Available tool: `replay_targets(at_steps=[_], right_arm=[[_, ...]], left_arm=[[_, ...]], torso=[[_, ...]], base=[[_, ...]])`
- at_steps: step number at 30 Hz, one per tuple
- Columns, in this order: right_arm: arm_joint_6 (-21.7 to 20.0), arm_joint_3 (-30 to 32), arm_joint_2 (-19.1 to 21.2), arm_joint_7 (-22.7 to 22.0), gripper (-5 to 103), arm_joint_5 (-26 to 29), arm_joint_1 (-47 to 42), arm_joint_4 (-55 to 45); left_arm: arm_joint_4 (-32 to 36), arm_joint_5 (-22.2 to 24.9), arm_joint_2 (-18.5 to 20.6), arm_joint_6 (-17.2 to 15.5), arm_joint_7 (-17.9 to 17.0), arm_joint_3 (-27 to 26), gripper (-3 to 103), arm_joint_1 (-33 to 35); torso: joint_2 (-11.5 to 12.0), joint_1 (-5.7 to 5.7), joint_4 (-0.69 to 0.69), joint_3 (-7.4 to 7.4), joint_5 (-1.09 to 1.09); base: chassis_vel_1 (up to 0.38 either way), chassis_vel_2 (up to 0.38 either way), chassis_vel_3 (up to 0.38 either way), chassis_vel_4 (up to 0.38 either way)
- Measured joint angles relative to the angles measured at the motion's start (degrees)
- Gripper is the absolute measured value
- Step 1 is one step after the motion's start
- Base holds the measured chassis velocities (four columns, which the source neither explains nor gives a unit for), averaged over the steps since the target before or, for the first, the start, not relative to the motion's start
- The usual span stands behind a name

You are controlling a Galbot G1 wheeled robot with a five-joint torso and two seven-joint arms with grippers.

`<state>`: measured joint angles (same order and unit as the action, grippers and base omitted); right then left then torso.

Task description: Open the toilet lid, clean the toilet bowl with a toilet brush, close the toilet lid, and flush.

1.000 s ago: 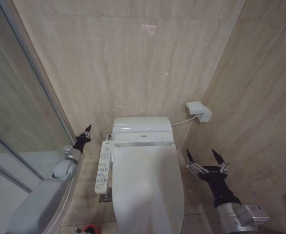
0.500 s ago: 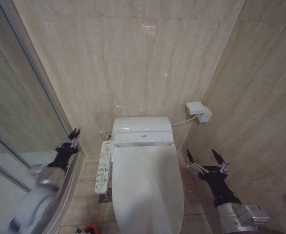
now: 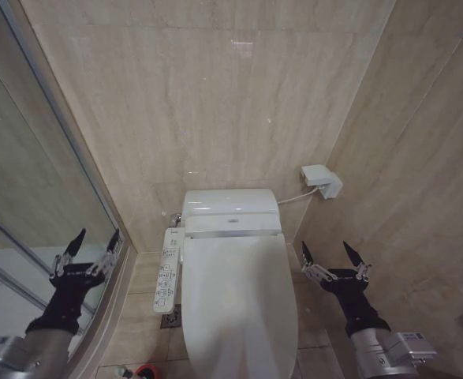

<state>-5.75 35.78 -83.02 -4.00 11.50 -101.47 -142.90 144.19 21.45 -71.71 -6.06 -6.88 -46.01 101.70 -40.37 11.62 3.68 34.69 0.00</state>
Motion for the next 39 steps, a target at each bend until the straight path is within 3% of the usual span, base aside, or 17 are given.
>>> replay_targets(at_steps=[1, 2, 8, 9, 18, 39], right_arm=[[0.0, 0.0, 0.0, 0.0, 100, 0.0, 0.0, 0.0], [0.0, 0.0, 0.0, 0.0, 100, 0.0, 0.0, 0.0], [0.0, 0.0, 0.0, 0.0, 100, 0.0, 0.0, 0.0], [0.0, 0.0, 0.0, 0.0, 100, 0.0, 0.0, 0.0], [0.0, 0.0, 0.0, 0.0, 100, 0.0, 0.0, 0.0], [0.0, 0.0, 0.0, 0.0, 100, 0.0, 0.0, 0.0]], left_arm=[[-0.01, -0.63, -0.52, 0.16, 0.03, 0.49, 59, 0.4], [-0.08, -1.1, -1.13, 0.23, 0.14, 1.21, 86, 0.95], [-2.05, -6.07, -2.09, 4.41, 3.15, 1.98, 86, 2.23], [-2.32, -6.17, -2.24, 5.02, 3.99, 1.37, 100, 2.78], [-1.23, -2.38, -3.08, 6.77, 5.97, 0.35, 100, 5.05], [-0.8, -4.83, -5.11, 7.73, 3.99, 2.54, 100, 5.42]], torso=[[0.0, 0.0, 0.0, 0.0, 0.0], [0.0, 0.0, -0.01, 0.0, 0.0], [0.01, 0.0, 0.01, 0.0, -0.01], [0.01, 0.0, 0.0, 0.0, -0.01], [0.01, 0.0, -0.01, 0.0, 0.0], [0.01, 0.0, -0.01, 0.0, 0.0]], base=[[0.0, 0.0, 0.0, 0.0], [0.0, 0.0, 0.0, 0.0], [0.0, 0.0, 0.0, 0.0], [0.0, 0.0, 0.0, 0.0], [0.0, 0.0, 0.0, 0.0], [0.0, 0.0, 0.0, 0.0]])
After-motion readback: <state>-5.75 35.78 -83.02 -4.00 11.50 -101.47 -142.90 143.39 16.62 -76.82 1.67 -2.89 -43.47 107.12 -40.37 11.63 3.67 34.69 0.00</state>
